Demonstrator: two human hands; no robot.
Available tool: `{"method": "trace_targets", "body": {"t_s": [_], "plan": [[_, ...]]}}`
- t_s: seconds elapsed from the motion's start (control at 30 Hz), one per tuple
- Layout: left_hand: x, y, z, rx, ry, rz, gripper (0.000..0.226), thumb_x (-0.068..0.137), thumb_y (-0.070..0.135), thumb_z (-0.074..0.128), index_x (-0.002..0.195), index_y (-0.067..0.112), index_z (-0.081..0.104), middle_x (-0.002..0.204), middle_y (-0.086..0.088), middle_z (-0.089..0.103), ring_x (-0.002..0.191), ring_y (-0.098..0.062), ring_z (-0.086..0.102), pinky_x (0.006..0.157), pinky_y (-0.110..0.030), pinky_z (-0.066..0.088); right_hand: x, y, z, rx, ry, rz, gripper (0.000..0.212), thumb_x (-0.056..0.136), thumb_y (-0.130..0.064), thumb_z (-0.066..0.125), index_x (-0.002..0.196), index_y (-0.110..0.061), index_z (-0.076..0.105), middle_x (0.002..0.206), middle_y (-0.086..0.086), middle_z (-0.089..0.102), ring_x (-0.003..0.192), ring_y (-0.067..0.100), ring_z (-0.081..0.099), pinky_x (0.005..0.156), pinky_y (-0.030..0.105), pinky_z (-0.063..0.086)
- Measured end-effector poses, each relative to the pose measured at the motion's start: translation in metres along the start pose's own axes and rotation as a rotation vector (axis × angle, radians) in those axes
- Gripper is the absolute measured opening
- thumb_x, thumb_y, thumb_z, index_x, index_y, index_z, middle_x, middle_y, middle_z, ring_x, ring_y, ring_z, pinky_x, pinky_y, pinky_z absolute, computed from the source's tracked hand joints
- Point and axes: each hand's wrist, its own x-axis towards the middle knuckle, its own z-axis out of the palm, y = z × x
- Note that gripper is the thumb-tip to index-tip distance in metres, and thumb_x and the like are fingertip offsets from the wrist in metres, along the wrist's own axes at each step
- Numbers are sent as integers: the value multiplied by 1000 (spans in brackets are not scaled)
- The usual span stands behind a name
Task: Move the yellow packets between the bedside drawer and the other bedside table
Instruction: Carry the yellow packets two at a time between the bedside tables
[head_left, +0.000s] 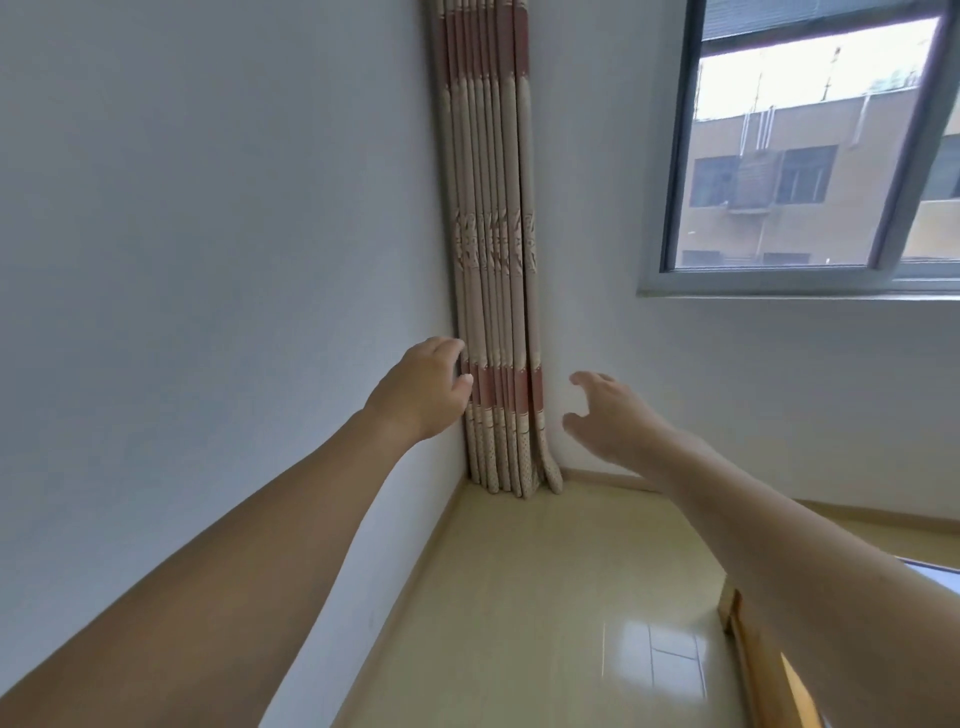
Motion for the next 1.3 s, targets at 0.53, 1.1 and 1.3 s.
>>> {"method": "trace_targets", "body": {"t_s": [0.53, 1.1, 1.3], "plan": [[422, 15, 213, -103, -90, 199, 55, 100, 29, 46, 150, 10, 33, 156, -7, 34, 145, -21, 29, 117, -33, 23, 363, 226, -22, -90, 73, 213, 59, 94, -23, 51, 149, -14, 31, 151, 6, 37, 134, 25, 41, 105, 35, 38], [839, 233, 456, -246, -214, 524, 57, 99, 29, 48, 150, 11, 33, 157, -5, 32, 145, -21, 28, 119, -33, 22, 635, 568, -146, -117, 242, 553, 62, 91, -23, 53, 148, -9, 34, 153, 9, 37, 140, 22, 35, 114, 32, 29], [954, 337, 509, -283, -221, 633, 55, 99, 32, 48, 150, 15, 34, 153, -2, 38, 139, -25, 38, 113, -38, 33, 693, 686, -218, -119, 328, 670, 56, 91, -22, 52, 143, -7, 39, 149, 12, 40, 136, 26, 39, 111, 33, 32]]}}
